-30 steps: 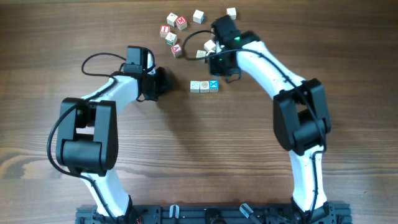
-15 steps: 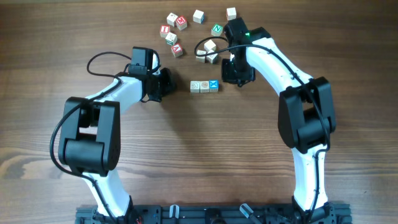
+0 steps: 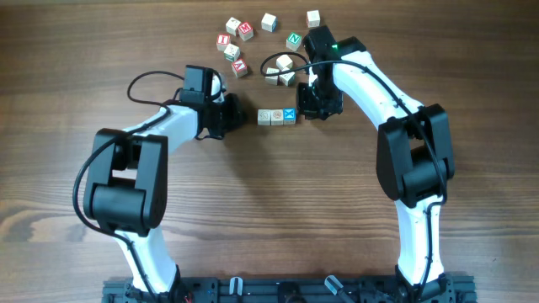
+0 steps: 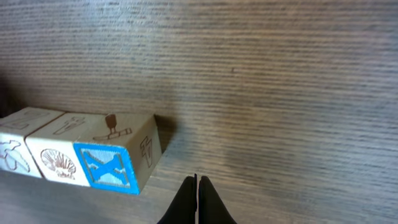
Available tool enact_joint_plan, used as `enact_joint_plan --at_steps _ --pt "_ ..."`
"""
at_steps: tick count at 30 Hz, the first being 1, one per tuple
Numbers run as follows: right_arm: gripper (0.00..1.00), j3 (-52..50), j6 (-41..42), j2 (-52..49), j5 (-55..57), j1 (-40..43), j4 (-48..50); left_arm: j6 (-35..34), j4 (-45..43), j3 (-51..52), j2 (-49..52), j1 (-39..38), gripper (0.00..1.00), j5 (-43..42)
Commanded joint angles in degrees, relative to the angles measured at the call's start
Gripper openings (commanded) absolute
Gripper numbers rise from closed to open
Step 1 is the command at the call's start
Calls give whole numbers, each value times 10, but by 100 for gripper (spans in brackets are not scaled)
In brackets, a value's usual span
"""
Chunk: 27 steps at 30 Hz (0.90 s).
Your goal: Form a horizontal line
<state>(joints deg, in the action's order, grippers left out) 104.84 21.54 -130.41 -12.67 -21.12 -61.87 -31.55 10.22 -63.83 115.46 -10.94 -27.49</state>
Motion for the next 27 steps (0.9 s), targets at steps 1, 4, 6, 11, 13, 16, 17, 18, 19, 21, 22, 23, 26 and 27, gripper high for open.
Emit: enact_joint_plan --at_steps 1,4,6,11,13,16,17,18,19,21,22,23,26,27 --pt "4 11 -6 1 -17 -2 -4 11 9 21 30 -17 4 17" --pt "4 4 -7 0 -26 -2 0 11 9 21 30 -17 4 21" --pt "4 0 -8 -2 -30 -2 3 11 7 21 30 -16 4 21" --pt "5 -22 -19 -5 -56 -2 22 11 7 21 30 -17 4 20" --pt "4 -26 -19 -5 -63 -2 27 11 7 21 30 -17 4 20" --pt "5 -27 -19 -5 -63 -2 29 11 7 21 30 -17 4 20" --pt "5 -27 -19 -5 -63 -2 29 11 7 21 30 -17 4 20" --pt "5 -27 -19 -5 -63 -2 29 11 7 21 30 -17 4 20" --pt "4 -28 -19 -5 -63 -2 29 11 7 21 30 -17 4 20" --pt "4 -28 -19 -5 -66 -2 29 11 6 21 30 -17 4 20" --pt "4 -28 -19 -5 -66 -2 30 11 6 21 30 -17 4 20" --pt "5 -28 -19 -5 -67 -2 31 11 6 21 30 -17 4 20" --pt "5 -28 -16 -5 -68 -2 31 11 2 21 30 -17 4 19" --pt "5 -28 -16 -5 -68 -2 31 11 2 21 30 -17 4 17"
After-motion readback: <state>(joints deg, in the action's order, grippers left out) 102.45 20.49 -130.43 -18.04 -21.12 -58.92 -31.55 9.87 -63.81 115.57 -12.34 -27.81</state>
